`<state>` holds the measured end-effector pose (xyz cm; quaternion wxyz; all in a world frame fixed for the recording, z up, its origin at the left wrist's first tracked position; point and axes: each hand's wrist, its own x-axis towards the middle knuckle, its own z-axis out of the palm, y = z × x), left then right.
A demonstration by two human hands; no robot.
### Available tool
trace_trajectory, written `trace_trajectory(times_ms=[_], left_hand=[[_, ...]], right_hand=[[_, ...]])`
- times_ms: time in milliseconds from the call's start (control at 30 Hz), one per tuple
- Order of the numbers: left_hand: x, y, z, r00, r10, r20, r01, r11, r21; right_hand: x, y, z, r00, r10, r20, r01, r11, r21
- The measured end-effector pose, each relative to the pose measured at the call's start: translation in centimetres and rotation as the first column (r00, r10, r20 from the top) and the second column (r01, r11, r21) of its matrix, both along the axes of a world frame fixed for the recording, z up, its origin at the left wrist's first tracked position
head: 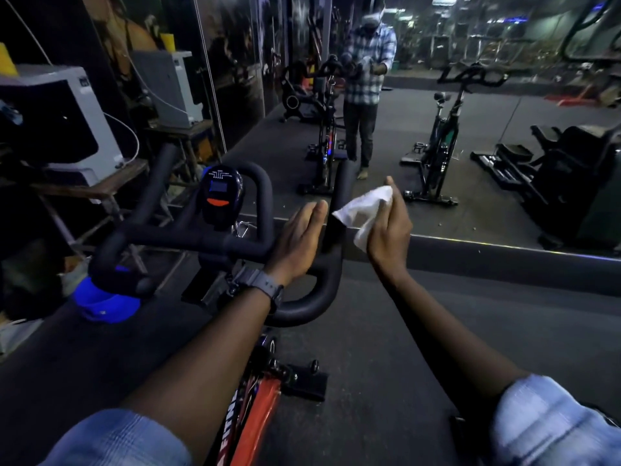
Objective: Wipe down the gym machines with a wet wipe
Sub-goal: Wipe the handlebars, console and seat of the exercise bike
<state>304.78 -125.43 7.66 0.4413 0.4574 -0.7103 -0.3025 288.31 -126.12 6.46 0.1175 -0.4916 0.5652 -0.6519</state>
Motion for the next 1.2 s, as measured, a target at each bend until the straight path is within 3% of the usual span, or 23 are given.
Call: trace_trajectory(times_ms=[67,133,167,300,433,500,567,667,733,800,833,967,1067,1200], left_hand=[[-0.9,-1.1,0.2,0.998,0.048,-0.042,-0.047,0.999,0.017],[-1.2,-1.9,-0.6,0.996,0.078,-0.045,-0.077,0.997,0.018],[-1.3,-2.0,-1.2,0.996,0.090,-0.029,-0.090,0.996,0.002],[-1.6,-2.1,-2.8,0.992,0.123,0.015,-0.123,0.992,-0.039],[-1.4,-2.4,-3.0,0.982,0.162,-0.095,-0.167,0.985,-0.047],[-1.3,-2.5,-3.2,0.977,0.176,-0.123,-0.183,0.982,-0.050],[-1.3,-2.5,-3.2,0.981,0.173,-0.090,-0.180,0.981,-0.072],[-1.1,-2.6,-3.1,0.979,0.189,-0.079,-0.196,0.977,-0.085],[-1.1,-2.7,-3.3,0.978,0.197,-0.061,-0.202,0.975,-0.091],[-1.5,-2.6,-3.2,0.980,0.200,-0.017,-0.201,0.973,-0.116],[-1.8,-2.7,-3.1,0.980,0.200,0.003,-0.198,0.972,-0.129],[-3.4,-3.7,-2.4,0.974,0.219,0.049,-0.210,0.966,-0.148],[-3.8,-4.9,-1.9,0.966,0.259,0.009,-0.253,0.951,-0.178],[-3.5,-5.7,-2.5,0.959,0.279,-0.044,-0.282,0.940,-0.194]], right_hand=[[0.3,0.9,-0.8,0.939,0.253,-0.231,-0.249,0.967,0.050],[0.4,2.7,-3.5,0.695,0.509,-0.509,-0.454,0.859,0.238],[0.3,3.6,-5.0,0.589,0.557,-0.585,-0.494,0.821,0.285],[-1.3,2.5,-6.4,0.443,0.535,-0.719,-0.521,0.807,0.279],[-2.4,-4.6,-3.2,0.277,0.340,-0.899,-0.374,0.900,0.225],[-2.3,-7.3,-1.8,0.294,0.254,-0.921,-0.293,0.942,0.166],[-1.4,-7.4,-1.7,0.379,0.227,-0.897,-0.287,0.950,0.119],[-0.5,-3.3,-3.9,0.457,0.357,-0.815,-0.423,0.893,0.154],[-1.6,-2.0,-5.4,0.368,0.404,-0.837,-0.508,0.842,0.183],[-3.3,-5.0,-4.2,0.250,0.284,-0.926,-0.513,0.849,0.122],[-3.7,-7.2,-3.3,0.245,0.230,-0.942,-0.485,0.870,0.087],[-3.6,-13.8,1.5,0.485,0.164,-0.859,-0.282,0.959,0.024],[-2.4,-11.6,0.0,0.642,0.273,-0.717,-0.331,0.942,0.062],[-0.5,-3.0,-6.1,0.610,0.461,-0.644,-0.542,0.836,0.086]])
